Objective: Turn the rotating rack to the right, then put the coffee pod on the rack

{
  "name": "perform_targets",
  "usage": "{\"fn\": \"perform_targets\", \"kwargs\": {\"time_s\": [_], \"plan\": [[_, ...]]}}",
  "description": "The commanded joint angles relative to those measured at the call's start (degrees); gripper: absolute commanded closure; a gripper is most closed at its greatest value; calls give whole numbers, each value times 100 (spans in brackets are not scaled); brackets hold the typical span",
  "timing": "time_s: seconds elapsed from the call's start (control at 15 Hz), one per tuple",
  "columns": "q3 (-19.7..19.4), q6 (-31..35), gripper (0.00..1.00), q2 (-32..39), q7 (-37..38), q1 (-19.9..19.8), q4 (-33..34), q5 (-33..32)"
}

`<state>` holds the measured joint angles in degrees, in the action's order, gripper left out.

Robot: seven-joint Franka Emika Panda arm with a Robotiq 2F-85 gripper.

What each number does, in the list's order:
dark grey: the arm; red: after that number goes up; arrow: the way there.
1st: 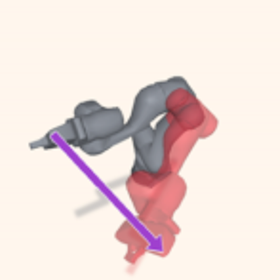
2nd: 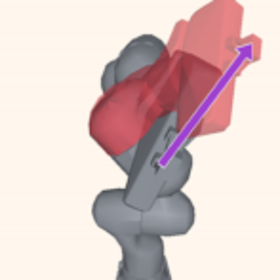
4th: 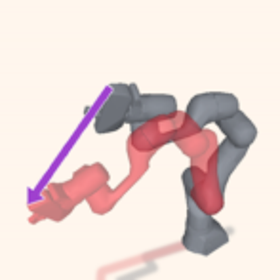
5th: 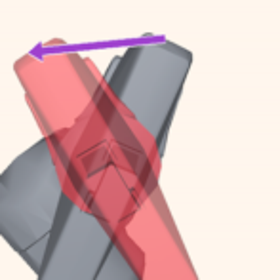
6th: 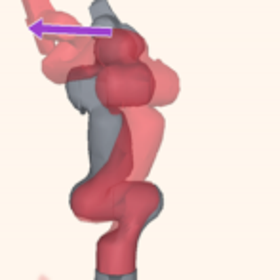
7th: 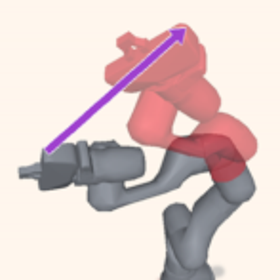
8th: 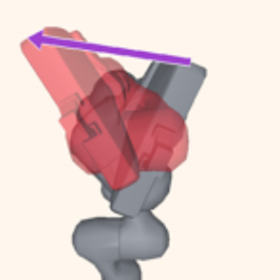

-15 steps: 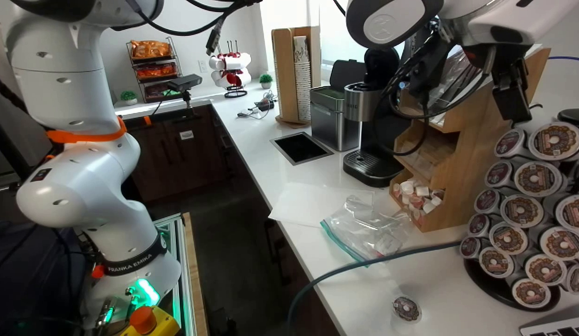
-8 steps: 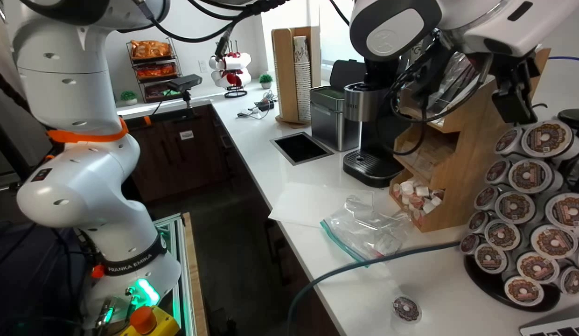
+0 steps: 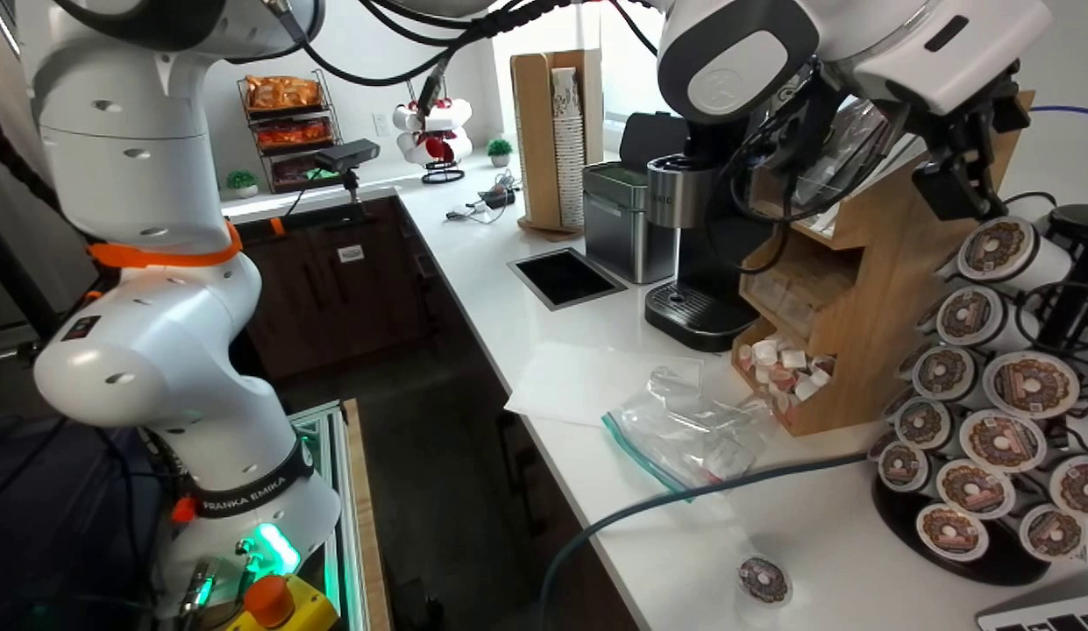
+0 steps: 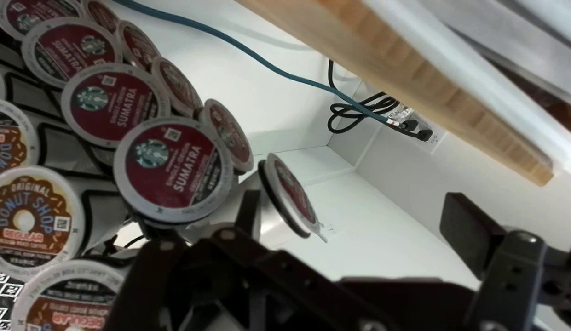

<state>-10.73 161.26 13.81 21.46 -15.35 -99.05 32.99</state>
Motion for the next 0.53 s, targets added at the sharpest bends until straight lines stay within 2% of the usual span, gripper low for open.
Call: {"fn": "perform_targets", "kwargs": {"time_s": [0.0, 0.47], "plan": [[-75, 367, 0, 118, 485, 115, -13, -87], [-274, 814, 0, 290, 1269, 277, 13, -196]]}}
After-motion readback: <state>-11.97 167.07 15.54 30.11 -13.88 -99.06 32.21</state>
